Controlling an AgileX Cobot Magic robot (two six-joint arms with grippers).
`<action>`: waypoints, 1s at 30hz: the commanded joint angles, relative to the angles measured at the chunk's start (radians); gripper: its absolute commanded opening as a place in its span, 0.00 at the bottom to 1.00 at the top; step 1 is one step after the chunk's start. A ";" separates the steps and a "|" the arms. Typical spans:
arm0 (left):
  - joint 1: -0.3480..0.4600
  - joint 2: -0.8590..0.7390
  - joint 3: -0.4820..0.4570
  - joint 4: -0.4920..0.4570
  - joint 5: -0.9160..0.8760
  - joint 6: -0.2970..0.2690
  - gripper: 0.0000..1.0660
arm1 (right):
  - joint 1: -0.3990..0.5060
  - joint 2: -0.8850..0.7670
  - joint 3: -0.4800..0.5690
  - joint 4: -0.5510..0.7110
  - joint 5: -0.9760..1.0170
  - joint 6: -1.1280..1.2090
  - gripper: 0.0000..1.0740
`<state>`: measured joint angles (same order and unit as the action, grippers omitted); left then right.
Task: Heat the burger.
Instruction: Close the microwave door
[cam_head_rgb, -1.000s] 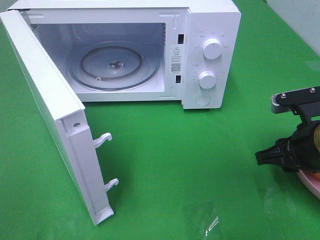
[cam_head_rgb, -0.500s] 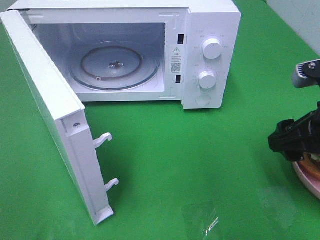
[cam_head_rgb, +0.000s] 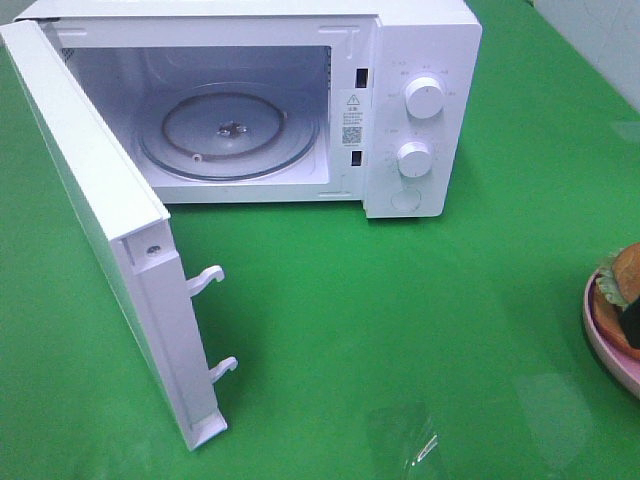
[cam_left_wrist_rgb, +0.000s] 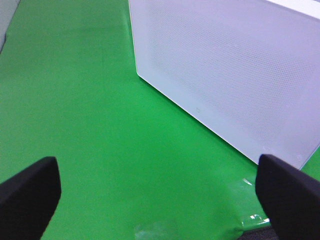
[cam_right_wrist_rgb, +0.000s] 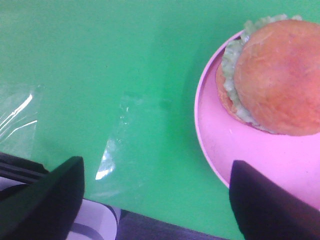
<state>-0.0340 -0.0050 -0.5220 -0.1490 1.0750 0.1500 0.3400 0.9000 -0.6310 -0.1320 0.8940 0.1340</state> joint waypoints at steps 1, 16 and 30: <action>0.006 -0.007 0.004 -0.001 -0.005 -0.004 0.92 | 0.000 -0.080 -0.006 0.016 0.077 -0.014 0.70; 0.006 -0.007 0.004 -0.001 -0.005 -0.004 0.92 | -0.056 -0.539 -0.006 0.043 0.189 -0.088 0.70; 0.006 -0.007 0.004 -0.001 -0.005 -0.004 0.92 | -0.224 -0.839 0.116 0.137 0.078 -0.143 0.70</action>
<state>-0.0340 -0.0050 -0.5220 -0.1490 1.0750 0.1500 0.1520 0.1060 -0.5240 0.0000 1.0310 0.0000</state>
